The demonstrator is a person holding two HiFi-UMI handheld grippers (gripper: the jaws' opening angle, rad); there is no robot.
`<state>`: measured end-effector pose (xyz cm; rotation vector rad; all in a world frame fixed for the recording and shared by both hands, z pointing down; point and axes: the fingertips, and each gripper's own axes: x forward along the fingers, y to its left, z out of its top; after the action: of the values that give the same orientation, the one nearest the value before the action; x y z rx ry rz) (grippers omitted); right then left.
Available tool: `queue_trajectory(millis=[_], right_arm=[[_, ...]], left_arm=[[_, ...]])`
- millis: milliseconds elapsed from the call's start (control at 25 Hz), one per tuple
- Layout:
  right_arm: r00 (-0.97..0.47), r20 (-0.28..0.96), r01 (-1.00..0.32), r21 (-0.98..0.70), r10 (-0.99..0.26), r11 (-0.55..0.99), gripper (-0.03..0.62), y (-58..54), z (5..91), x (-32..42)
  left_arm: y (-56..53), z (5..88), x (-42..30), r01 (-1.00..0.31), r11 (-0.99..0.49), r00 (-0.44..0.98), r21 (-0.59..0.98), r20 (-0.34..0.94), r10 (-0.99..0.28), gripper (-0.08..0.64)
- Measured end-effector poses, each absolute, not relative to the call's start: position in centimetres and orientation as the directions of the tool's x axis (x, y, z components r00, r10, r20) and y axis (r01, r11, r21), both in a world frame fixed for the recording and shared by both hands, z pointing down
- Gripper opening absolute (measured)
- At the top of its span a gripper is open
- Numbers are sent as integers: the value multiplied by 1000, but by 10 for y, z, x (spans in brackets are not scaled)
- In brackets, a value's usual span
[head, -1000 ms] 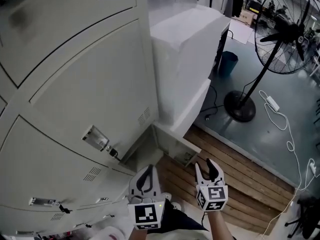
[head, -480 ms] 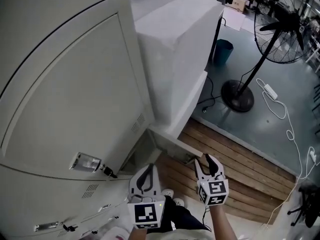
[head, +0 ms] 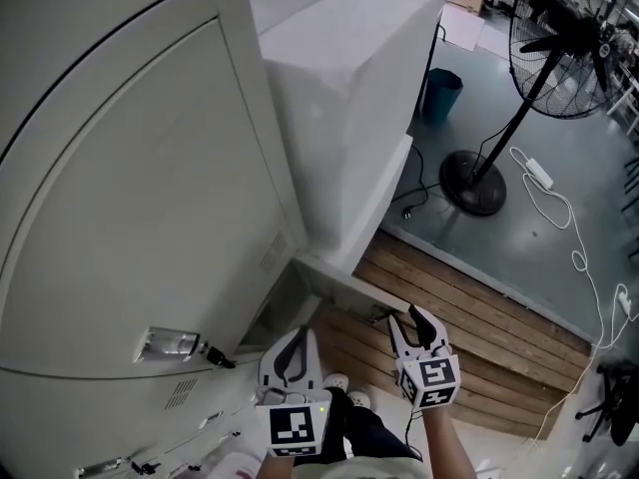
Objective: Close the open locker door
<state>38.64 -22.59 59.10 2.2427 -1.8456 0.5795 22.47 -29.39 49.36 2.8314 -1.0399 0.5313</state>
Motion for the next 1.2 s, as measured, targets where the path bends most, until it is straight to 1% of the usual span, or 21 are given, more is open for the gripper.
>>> queue_trajectory(millis=[320, 640, 840, 960, 1120, 1200], right_arm=[[131, 412, -977, -100, -902, -187, 141, -216, 591, 371], [64, 413, -990, -91, -909, -111, 109, -202, 590, 341], [18, 413, -993, -97, -911, -64, 106, -197, 589, 318], [-5, 418, -995, -91, -909, -36, 104, -195, 589, 307], [-45, 424, -997, -76, -904, 14, 103, -195, 589, 293], [-66, 427, -997, -66, -902, 42, 101, -195, 589, 286]], left_arm=[[-287, 491, 213, -655, -754, 700, -47, 339, -629, 0], [-269, 485, 191, -687, -725, 676, -49, 322, -663, 0], [-255, 479, 171, -726, -687, 646, -34, 311, -697, 0], [-246, 480, 154, -741, -668, 623, -68, 303, -721, 0], [-234, 477, 130, -792, -609, 570, -48, 300, -765, 0], [-227, 478, 117, -807, -587, 545, -69, 297, -784, 0]])
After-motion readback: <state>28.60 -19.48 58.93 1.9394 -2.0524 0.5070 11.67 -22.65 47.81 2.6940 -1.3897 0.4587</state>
